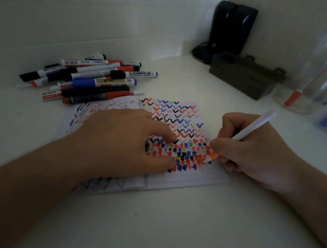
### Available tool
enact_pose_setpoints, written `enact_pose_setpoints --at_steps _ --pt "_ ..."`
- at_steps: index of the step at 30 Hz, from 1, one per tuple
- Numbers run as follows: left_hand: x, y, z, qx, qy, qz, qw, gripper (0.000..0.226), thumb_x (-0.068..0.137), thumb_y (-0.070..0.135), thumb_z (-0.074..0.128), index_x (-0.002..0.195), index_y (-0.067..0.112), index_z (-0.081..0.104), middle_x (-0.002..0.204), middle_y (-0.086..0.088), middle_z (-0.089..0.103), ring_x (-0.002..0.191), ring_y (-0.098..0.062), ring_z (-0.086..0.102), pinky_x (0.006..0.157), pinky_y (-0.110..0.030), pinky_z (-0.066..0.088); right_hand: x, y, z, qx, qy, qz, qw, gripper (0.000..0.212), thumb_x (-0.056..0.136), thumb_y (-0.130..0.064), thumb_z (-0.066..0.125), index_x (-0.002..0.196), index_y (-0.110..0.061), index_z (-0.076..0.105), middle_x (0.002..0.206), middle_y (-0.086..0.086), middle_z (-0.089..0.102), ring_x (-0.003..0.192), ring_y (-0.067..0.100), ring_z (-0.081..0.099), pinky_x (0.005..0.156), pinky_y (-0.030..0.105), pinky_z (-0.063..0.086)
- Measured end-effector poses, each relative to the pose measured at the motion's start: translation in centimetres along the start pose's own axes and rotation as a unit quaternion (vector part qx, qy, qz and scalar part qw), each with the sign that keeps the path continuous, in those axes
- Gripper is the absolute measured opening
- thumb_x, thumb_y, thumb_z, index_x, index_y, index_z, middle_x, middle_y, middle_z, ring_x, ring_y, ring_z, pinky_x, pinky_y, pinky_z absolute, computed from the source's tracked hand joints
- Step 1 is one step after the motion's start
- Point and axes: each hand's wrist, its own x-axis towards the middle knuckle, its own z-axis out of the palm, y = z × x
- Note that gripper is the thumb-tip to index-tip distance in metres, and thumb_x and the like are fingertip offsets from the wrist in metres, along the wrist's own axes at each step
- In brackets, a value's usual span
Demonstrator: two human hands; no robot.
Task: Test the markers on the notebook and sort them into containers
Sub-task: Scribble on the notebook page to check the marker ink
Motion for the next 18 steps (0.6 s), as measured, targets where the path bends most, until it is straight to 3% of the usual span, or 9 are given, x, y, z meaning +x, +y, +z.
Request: enact_pose_setpoints --at_steps 7,12,15,18 --pt "0.15 -0.04 0.09 0.001 0.006 -0.002 1.000 0.069 0.065 0.100 0.027 0.128 0.073 0.036 0.101 0.026 0.049 0.091 0.000 0.047 0.074 -0.029 0.047 -0.04 0.12 0.07 -0.018 -0.007 -0.009 1.000 0.028 0.082 0.006 0.073 0.065 0.005 0.051 0.054 0.013 0.065 0.045 0.014 0.062 0.043 0.020 0.045" --pt "0.29 -0.13 0.30 0.000 0.002 -0.001 1.000 0.069 0.066 0.100 0.030 0.129 0.072 0.037 0.100 0.025 0.049 0.093 0.000 0.049 0.069 -0.026 0.042 -0.18 0.06 0.21 -0.065 -0.010 -0.038 0.997 0.025 0.081 0.004 0.074 0.067 0.010 0.053 0.054 0.006 0.066 0.046 0.006 0.063 0.044 0.023 0.047" --pt "0.34 -0.10 0.24 0.002 -0.002 -0.004 1.000 0.070 0.064 0.101 0.028 0.128 0.073 0.038 0.101 0.026 0.049 0.093 0.001 0.048 0.066 -0.026 0.037 -0.17 0.11 0.20 -0.080 -0.005 -0.052 0.995 0.030 0.080 0.001 0.076 0.065 0.006 0.050 0.055 0.014 0.062 0.046 0.014 0.058 0.044 0.031 0.044" --pt "0.29 -0.16 0.26 0.001 0.001 -0.002 1.000 0.071 0.064 0.102 0.026 0.128 0.073 0.037 0.101 0.026 0.050 0.093 0.000 0.049 0.070 -0.028 0.041 -0.14 0.26 -0.05 -0.054 -0.013 -0.044 0.998 0.030 0.081 0.005 0.074 0.065 0.008 0.048 0.055 0.012 0.063 0.047 0.010 0.060 0.043 0.026 0.044"
